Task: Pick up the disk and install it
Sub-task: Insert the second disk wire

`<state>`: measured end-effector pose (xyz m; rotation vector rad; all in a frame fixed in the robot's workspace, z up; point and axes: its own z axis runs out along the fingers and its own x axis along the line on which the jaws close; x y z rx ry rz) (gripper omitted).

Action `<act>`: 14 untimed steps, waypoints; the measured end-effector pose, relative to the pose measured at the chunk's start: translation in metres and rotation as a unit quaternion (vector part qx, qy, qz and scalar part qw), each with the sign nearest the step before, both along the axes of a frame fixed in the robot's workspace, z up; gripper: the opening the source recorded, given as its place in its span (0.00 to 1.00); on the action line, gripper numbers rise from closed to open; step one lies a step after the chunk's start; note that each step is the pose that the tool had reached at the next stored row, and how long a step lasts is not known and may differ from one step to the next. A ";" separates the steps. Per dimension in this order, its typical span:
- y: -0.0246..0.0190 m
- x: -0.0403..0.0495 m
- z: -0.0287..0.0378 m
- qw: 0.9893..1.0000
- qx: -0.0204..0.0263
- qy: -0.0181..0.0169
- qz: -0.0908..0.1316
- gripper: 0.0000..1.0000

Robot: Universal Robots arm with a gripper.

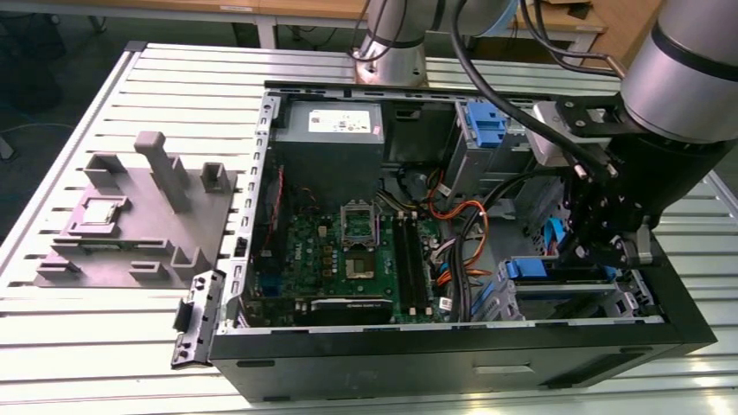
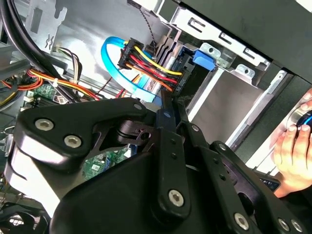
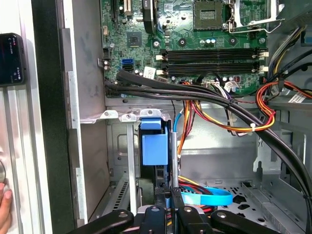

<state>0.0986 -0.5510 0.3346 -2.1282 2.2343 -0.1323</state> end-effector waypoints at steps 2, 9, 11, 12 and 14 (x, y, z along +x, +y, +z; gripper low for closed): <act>0.0000 0.0001 -0.0002 1.000 0.001 0.000 0.000 0.16; -0.0004 0.0002 -0.0004 1.000 0.001 0.000 0.000 0.16; -0.0005 0.0002 0.0001 1.000 0.001 0.000 0.000 0.16; -0.0005 0.0002 0.0003 1.000 0.001 0.000 0.000 0.16; -0.0004 0.0002 0.0006 1.000 0.001 0.000 0.000 0.16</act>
